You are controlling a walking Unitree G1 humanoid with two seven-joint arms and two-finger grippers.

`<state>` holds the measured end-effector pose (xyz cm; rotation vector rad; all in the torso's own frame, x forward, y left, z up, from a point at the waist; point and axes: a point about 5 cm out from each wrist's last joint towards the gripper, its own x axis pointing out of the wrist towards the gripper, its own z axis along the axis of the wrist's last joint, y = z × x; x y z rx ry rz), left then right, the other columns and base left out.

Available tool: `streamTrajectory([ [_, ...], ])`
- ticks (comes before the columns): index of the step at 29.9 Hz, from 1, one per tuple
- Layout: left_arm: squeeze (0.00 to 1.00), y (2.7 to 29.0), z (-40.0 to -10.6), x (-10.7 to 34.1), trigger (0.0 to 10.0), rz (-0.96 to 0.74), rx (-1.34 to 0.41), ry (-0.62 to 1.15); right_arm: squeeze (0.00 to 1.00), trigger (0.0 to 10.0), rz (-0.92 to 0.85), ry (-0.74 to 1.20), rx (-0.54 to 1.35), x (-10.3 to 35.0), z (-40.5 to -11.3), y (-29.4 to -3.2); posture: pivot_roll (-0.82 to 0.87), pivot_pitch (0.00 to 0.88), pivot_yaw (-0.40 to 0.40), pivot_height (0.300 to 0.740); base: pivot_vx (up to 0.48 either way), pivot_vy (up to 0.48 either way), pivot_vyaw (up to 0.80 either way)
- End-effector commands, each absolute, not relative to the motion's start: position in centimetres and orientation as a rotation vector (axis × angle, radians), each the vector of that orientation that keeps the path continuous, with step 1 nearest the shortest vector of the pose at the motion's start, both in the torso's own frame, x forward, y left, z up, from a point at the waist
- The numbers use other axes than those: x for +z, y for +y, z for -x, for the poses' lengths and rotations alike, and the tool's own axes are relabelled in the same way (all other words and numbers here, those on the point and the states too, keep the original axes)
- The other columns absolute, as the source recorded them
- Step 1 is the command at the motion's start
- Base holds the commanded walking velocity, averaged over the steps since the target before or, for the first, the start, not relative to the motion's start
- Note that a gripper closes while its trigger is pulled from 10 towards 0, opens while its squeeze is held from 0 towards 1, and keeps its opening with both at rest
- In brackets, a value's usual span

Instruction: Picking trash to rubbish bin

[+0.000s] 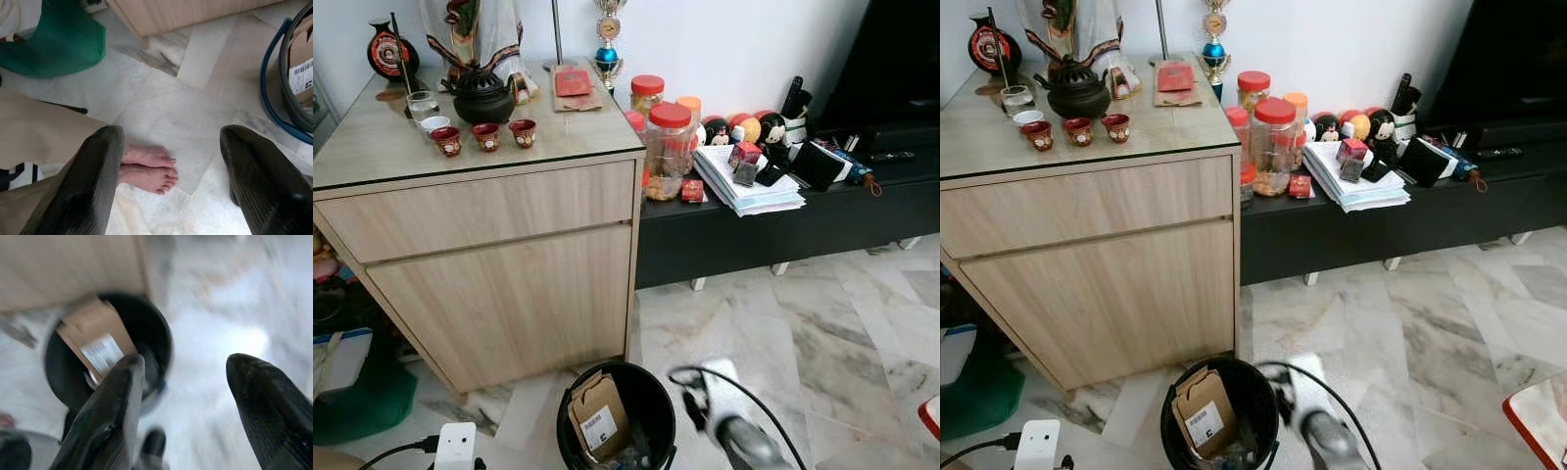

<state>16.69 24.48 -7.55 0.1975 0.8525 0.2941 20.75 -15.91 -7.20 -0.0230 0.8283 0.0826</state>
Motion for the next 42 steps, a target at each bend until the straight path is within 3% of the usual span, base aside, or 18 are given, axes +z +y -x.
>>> streamTrajectory([
  [1, 0.0, 24.3, -16.5, -7.7, 10.0, -0.205, 0.293, 0.863, 0.0, 10.0, -0.002, 0.87, 0.028, -7.7, -19.8, -16.5, -0.01, 0.0, -0.03, 0.74, 0.0, 0.0, 0.0],
  [8, 0.0, 24.4, -16.6, -7.7, 10.0, -0.212, 0.287, 0.864, 0.0, 10.0, -0.046, 0.94, -0.067, -8.8, -17.6, -17.4, -0.01, 0.0, -0.025, 0.74, 0.0, 0.0, 0.0],
  [22, 0.0, 24.5, -16.7, -7.6, 10.0, -0.215, 0.278, 0.858, 0.0, 10.0, -0.076, 0.881, -0.029, -7.9, -19.7, -16.2, -0.01, 0.0, -0.018, 0.74, 0.0, 0.0, 0.0],
  [35, 0.0, 24.4, -16.8, -7.5, 10.0, -0.216, 0.273, 0.856, 0.0, 10.0, -0.073, 0.905, -0.028, -8.3, -18.8, -16.3, -0.01, 0.0, -0.018, 0.74, 0.0, 0.0, 0.0],
  [42, 0.0, 24.5, -16.9, -7.5, 10.0, -0.218, 0.271, 0.854, 0.0, 10.0, -0.077, 0.908, -0.026, -8.4, -18.6, -16.3, -0.01, 0.0, -0.017, 0.74, -0.268, 0.0, 0.0],
])
